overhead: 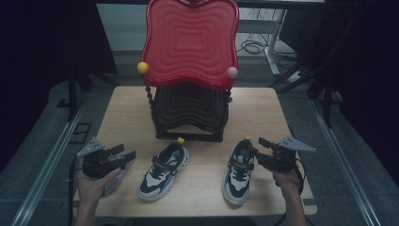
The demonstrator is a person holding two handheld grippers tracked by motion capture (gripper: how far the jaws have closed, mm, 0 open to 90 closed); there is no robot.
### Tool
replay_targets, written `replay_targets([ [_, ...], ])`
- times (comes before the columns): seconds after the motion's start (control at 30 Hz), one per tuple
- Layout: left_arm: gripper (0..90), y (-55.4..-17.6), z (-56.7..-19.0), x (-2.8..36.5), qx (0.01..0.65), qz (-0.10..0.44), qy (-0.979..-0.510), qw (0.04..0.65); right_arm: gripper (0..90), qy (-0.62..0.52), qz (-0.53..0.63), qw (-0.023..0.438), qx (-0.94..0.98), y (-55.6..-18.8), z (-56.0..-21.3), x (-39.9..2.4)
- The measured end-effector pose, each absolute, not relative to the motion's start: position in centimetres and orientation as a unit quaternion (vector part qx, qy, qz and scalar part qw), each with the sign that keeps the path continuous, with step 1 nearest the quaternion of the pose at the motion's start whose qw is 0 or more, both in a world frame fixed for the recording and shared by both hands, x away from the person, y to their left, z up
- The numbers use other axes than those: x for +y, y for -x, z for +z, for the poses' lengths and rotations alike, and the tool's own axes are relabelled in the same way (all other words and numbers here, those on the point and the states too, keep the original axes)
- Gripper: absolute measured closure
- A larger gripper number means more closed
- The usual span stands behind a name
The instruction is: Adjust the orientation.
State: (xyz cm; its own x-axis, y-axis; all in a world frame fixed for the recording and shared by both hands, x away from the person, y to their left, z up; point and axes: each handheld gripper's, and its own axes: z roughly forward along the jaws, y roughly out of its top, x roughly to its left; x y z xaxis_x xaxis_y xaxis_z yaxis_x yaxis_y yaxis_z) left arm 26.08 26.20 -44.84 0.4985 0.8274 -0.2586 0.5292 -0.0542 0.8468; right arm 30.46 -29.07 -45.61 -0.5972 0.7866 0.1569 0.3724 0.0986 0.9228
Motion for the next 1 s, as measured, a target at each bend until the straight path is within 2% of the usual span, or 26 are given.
replay_targets([
  [0.67,39.1,-25.3,-45.0,24.8,0.484,0.146,-0.716,0.481,38.8,-0.409,0.541,0.189,0.710,-31.0,-46.0,-29.0],
  [0.8,44.1,-25.0,-45.0,24.7,0.486,0.139,-0.717,0.480,38.8,-0.404,0.545,0.196,0.708,-30.9,-45.6,-29.0],
  [1.0,58.5,-24.8,-44.5,24.4,0.474,0.133,-0.723,0.484,38.8,-0.398,0.542,0.199,0.713,-30.7,-45.5,-28.8],
])
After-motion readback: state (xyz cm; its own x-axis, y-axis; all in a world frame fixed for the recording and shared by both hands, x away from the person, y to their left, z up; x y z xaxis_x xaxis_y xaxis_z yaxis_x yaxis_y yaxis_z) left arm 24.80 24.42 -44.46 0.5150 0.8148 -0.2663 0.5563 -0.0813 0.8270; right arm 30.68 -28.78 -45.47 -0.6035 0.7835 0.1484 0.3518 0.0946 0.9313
